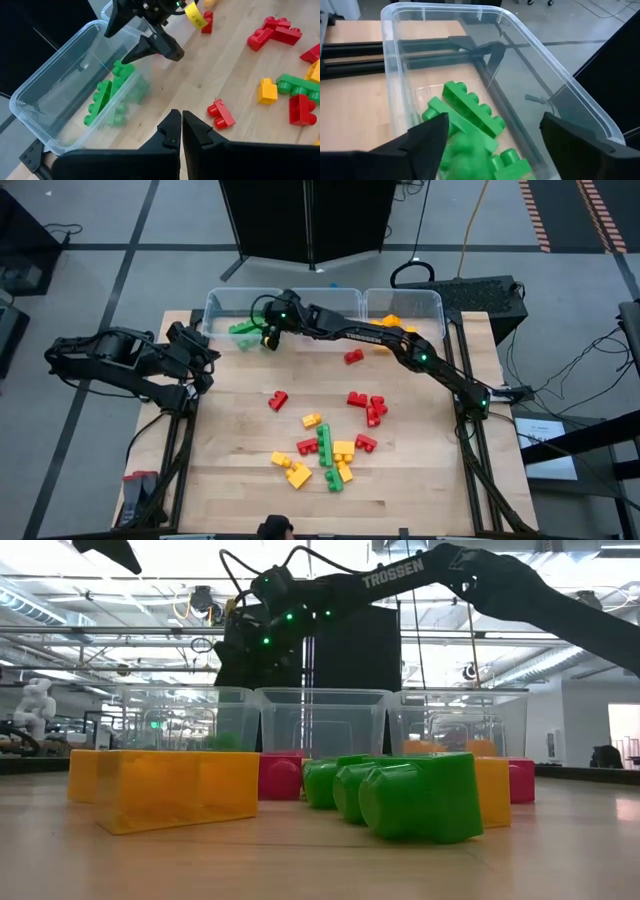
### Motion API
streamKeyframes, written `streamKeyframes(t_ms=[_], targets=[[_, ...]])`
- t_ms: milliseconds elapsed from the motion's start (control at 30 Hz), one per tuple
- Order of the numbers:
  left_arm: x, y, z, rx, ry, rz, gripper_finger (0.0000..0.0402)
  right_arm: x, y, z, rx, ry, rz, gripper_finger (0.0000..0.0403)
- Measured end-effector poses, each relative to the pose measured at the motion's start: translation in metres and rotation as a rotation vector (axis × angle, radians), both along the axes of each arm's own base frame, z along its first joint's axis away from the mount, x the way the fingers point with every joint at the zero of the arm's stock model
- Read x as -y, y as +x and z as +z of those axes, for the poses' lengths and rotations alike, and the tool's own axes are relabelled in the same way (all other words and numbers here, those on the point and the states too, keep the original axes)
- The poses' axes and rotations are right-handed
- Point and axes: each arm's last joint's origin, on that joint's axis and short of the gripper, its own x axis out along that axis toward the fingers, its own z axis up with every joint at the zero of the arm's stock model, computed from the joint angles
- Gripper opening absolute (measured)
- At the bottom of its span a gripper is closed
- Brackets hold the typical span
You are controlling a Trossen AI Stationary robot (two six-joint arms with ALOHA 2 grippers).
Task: Sort blocks
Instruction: Put the green game piece with 2 studs into the left transparent bin, then put the red game piece with 2 studs into the center transparent bin
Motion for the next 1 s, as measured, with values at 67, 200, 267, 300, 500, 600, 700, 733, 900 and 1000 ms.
streamKeyframes(t_ms=[67,200,267,300,500,600,700,733,900,1000], targets=[[0.000,0.000,0.000,0.000,0.000,0.000,0.0000,-0.001,-0.003,0.007,-0.004,0.001,0.001,0.0317],[0.000,0.000,0.000,-0.001,0.000,0.000,0.0000,-0.013,-0.018,0.046,-0.016,-0.015,0.031,0.0314],[0.000,0.000,0.000,0.000,0.000,0.000,0.0000,-0.026,-0.038,0.084,-0.040,-0.029,0.058,0.0307],[0.000,0.000,0.000,-0.001,0.000,0.000,0.0000,-0.035,-0.051,0.103,-0.059,-0.025,0.080,0.0304],[0.000,0.000,0.000,-0.005,0.004,-0.005,0.0000,-0.072,-0.119,0.149,-0.308,0.166,0.182,0.0289],[0.000,0.000,0.000,-0.006,0.005,-0.005,0.0000,-0.082,-0.137,0.138,-0.500,0.287,0.140,0.0283],[0.000,0.000,0.000,-0.006,0.005,-0.006,0.0000,-0.095,-0.156,0.144,-0.573,0.362,0.130,0.0279],[0.000,0.000,0.000,-0.008,0.007,-0.008,0.0000,-0.100,-0.160,0.146,-0.575,0.377,0.143,0.0278],[0.000,-0.001,-0.001,-0.030,0.019,-0.020,0.0000,-0.127,-0.178,0.132,-0.593,0.388,0.149,0.0277],[0.000,-0.002,-0.001,-0.037,0.020,-0.020,0.0000,-0.135,-0.202,0.112,-0.567,0.379,0.057,0.0277]])
